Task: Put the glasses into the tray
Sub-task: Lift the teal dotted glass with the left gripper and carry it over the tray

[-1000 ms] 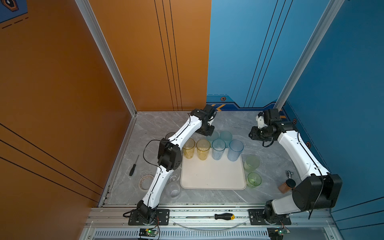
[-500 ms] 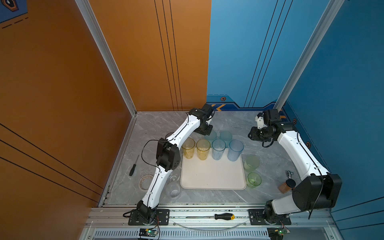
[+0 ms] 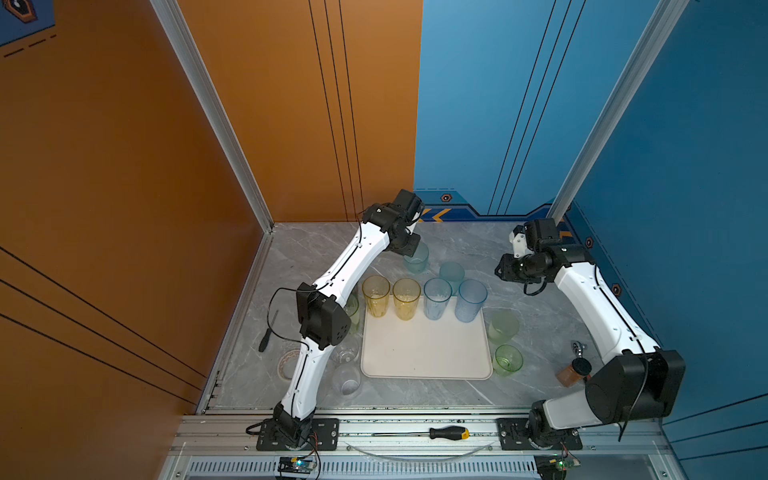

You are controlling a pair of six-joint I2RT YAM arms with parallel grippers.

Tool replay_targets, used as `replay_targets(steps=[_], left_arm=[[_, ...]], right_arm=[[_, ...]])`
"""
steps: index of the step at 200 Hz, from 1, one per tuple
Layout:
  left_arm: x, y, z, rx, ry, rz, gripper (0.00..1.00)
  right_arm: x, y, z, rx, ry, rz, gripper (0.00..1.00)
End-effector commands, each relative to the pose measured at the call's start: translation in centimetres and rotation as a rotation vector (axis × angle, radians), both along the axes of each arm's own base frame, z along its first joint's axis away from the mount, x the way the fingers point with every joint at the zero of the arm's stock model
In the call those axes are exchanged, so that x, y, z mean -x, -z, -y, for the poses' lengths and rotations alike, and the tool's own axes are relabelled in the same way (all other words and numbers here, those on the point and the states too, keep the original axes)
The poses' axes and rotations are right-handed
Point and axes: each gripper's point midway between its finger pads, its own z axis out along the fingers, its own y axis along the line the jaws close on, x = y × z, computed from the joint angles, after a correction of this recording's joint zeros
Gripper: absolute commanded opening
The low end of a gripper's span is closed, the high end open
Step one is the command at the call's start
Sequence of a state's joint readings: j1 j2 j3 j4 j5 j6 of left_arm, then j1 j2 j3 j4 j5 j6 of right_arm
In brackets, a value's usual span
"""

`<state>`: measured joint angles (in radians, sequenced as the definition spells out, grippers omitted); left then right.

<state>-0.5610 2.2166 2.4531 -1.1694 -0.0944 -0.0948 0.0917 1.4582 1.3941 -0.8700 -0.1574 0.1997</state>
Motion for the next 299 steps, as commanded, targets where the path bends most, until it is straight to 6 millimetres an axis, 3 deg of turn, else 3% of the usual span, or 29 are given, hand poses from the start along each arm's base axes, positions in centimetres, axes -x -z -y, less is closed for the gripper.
replay_targets(steps=[1,65,122,158,189,219,251,299], left_arm=[[0.9,-5.8,-2.0,0.003,-0.015,0.123,0.05],[6.0,-11.2,-3.4,0.019,0.030,0.203,0.06],[11.1,-13.4,-5.3,0.042,0.061,0.206,0.06],[15.0,-14.1,-5.0,0.080,0.152,0.197,0.06],[18.0,-13.8,-4.0,0.105,0.240,0.167,0.06],[20.4,-12.9,-1.7,0.122,0.341,0.117,0.07],[22.2,-9.8,1.3,0.042,0.447,0.030,0.06],[23.1,-5.9,5.7,-0.073,0.560,-0.021,0.06]], right_arm=[[0.6,-1.3,0.0,-0.004,0.009,0.044,0.41],[0.8,-2.9,0.2,-0.025,0.041,0.118,0.41],[0.6,-3.2,-0.9,-0.047,0.030,0.120,0.41],[0.4,-3.4,-1.9,-0.042,0.011,0.125,0.41],[0.2,-3.6,-2.7,-0.040,0.001,0.129,0.41],[-0.2,-3.8,-2.7,-0.043,0.022,0.140,0.41],[-0.8,-3.7,-2.5,-0.046,0.050,0.134,0.41],[-1.3,-3.6,-2.6,-0.060,0.051,0.126,0.41]])
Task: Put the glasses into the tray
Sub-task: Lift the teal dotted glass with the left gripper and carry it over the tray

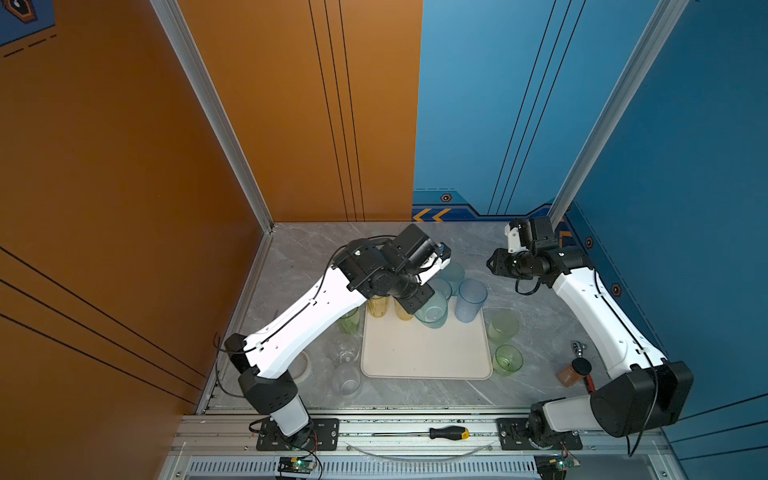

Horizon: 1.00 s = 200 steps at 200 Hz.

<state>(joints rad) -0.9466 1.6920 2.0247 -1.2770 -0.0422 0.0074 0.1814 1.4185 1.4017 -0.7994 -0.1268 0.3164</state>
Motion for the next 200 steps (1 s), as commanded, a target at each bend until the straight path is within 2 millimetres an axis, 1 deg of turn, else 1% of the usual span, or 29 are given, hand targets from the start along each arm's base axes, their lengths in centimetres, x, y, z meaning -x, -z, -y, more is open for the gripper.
replay_targets(steps=[1,44,83,116,152,200], left_arm=[[0.6,1.2,1.5,-0.057,0.063,0.000,0.06],[0.4,4.7,4.9,-0.135,0.119,-0.022,0.05],[-0.2,6.8,8.0,-0.163,0.153,-0.012,0.05],[-0.8,9.0,10.1,-0.190,0.190,-0.021,0.05],[-1.6,10.9,11.7,-0.199,0.209,-0.037,0.04],[-2.5,12.4,13.0,-0.196,0.211,-0.043,0.04]], right_arm=[[-0.8,-1.0,0.3,-0.005,0.029,0.026,0.41],[-1.0,-0.5,0.2,-0.003,0.023,0.013,0.41],[-1.2,0.1,0.2,-0.001,0.016,-0.001,0.41],[-1.4,0.4,0.4,-0.004,0.012,-0.009,0.41],[-1.5,0.5,0.8,-0.012,0.011,-0.014,0.41],[-1.7,0.8,1.7,-0.013,0.029,-0.019,0.41]])
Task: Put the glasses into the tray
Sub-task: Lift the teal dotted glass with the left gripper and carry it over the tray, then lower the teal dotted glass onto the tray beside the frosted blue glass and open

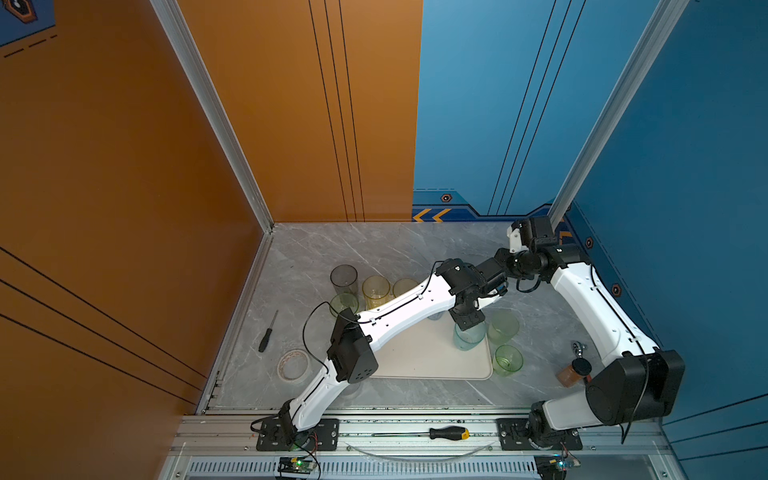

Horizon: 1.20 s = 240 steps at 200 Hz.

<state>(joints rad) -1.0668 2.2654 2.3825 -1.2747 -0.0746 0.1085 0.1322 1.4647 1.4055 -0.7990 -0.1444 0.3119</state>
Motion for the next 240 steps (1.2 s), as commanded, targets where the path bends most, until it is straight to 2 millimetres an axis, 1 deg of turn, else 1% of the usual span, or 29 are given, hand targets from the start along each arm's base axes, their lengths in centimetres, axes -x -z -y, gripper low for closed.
replay_targets(steps=[1,28,60,100,131,174,240], left_arm=[[-0.5,-0.5,0.8,0.029,0.013,0.010,0.04],[-1.0,0.4,1.4,0.051,0.002,-0.012,0.04],[-1.8,1.0,1.6,0.064,-0.021,-0.028,0.04],[-2.1,2.0,1.9,0.057,-0.027,-0.036,0.05],[-2.5,2.5,2.0,0.051,-0.039,-0.031,0.05],[-3.4,2.9,2.4,0.064,-0.061,-0.025,0.05],[-3.9,3.8,2.8,0.065,-0.073,-0.034,0.05]], right_arm=[[-0.8,-0.6,0.2,-0.008,-0.006,0.023,0.41],[-1.1,-0.4,0.4,-0.017,-0.004,0.020,0.41],[-1.4,-0.3,0.6,-0.018,-0.002,0.020,0.41],[-1.6,0.1,0.9,-0.024,0.003,0.011,0.41],[-1.7,0.4,1.0,-0.027,0.004,0.006,0.41],[-2.0,0.7,1.0,-0.032,0.001,0.000,0.41],[-2.1,1.1,1.2,-0.036,0.002,-0.008,0.41]])
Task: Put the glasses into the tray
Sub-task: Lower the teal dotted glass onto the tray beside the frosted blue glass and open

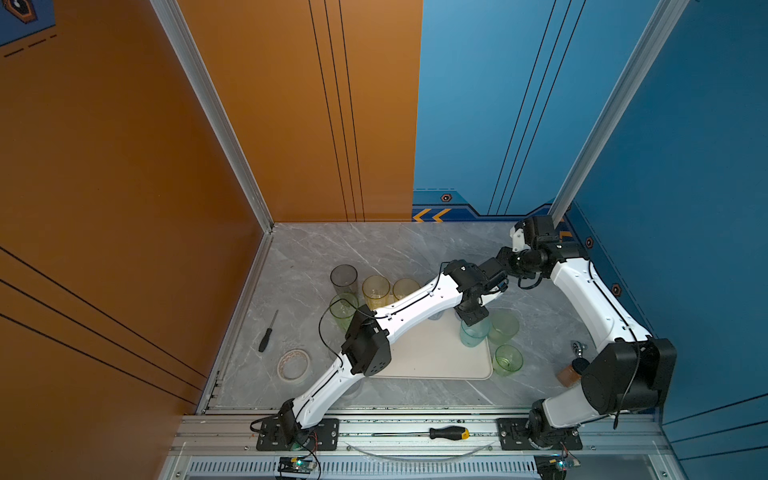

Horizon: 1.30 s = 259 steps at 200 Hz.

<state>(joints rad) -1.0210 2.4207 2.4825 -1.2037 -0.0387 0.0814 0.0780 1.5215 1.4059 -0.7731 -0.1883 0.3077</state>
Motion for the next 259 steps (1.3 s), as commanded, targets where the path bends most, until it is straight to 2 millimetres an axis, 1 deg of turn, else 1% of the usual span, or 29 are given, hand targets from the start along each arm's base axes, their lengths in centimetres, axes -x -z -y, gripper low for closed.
replay_targets(steps=[1,75,102,146,238,259], left_arm=[[-0.5,-0.3,0.4,0.027,-0.015,-0.005,0.05],[-0.9,0.0,0.8,0.043,-0.026,-0.010,0.07],[-0.6,0.2,1.0,0.045,-0.020,-0.020,0.09],[-0.5,0.3,0.9,0.041,-0.020,-0.026,0.12],[0.0,0.0,0.4,0.031,-0.024,-0.029,0.16],[0.1,-0.3,0.3,0.033,-0.028,-0.028,0.19]], right_arm=[[-0.8,-0.5,-0.1,-0.006,-0.024,0.025,0.41],[-0.9,-0.1,0.0,-0.009,-0.024,0.015,0.41],[-0.9,0.0,0.0,-0.012,-0.025,0.011,0.41],[-0.9,0.0,-0.1,-0.016,-0.027,0.011,0.41],[-0.7,-0.2,-0.3,-0.026,-0.031,0.015,0.41],[-0.6,-0.3,-0.4,-0.029,-0.034,0.016,0.41]])
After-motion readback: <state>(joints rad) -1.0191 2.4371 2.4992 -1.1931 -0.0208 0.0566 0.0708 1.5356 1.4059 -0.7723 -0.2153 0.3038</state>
